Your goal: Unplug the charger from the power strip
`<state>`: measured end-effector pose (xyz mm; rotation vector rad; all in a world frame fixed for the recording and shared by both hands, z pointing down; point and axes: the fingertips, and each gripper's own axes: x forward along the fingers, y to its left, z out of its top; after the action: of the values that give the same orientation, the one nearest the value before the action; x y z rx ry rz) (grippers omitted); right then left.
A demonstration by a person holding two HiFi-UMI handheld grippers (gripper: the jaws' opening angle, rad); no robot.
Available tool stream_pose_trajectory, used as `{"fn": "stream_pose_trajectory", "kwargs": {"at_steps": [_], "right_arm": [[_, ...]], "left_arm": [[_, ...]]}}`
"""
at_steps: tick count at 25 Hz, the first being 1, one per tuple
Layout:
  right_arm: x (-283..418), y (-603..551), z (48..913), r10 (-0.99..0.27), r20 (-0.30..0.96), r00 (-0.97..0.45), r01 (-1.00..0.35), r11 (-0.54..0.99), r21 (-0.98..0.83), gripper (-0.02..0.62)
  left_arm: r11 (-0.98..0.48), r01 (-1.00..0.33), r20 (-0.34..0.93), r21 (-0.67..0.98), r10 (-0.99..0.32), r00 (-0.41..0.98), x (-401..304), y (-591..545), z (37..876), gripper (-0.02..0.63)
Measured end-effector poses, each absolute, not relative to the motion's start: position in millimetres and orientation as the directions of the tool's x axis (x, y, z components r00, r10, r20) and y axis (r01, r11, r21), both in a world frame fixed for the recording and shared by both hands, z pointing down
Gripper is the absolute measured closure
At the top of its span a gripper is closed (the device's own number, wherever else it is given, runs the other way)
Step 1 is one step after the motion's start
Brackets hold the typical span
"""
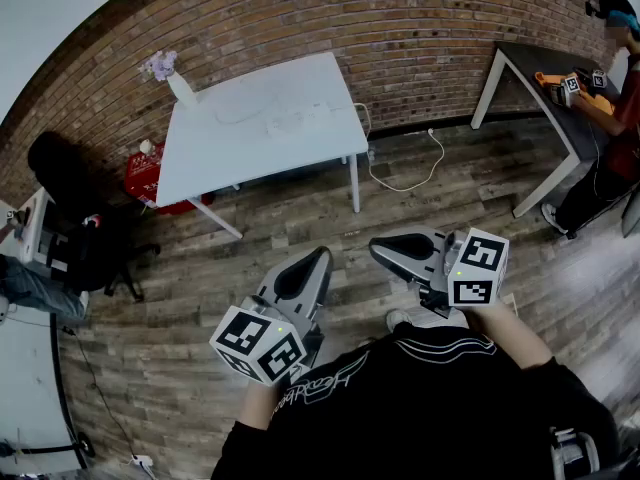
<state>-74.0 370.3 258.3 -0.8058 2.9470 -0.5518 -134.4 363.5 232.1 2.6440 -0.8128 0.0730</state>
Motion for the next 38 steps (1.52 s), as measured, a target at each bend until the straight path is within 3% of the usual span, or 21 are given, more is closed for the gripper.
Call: {"fn": "stream_pose_trajectory", "kwargs": {"at_steps": [22,38], "right_arm": [[-87,368,250,-0.565,0.046,-0.824,-0.543,0.764,-0.35,0.597],[-47,276,281,-0.537,0.039,-0.843,-0.494,0.744,-0.45,0.597]], "left_arm": [[-0.759,-0.565,0.121,0.322,-0.559,0.82,-164,366,221,0.603],[-0.693,-0.611,0.183,0.384,-0.591,0.785,-130,270,254,0.601]]}}
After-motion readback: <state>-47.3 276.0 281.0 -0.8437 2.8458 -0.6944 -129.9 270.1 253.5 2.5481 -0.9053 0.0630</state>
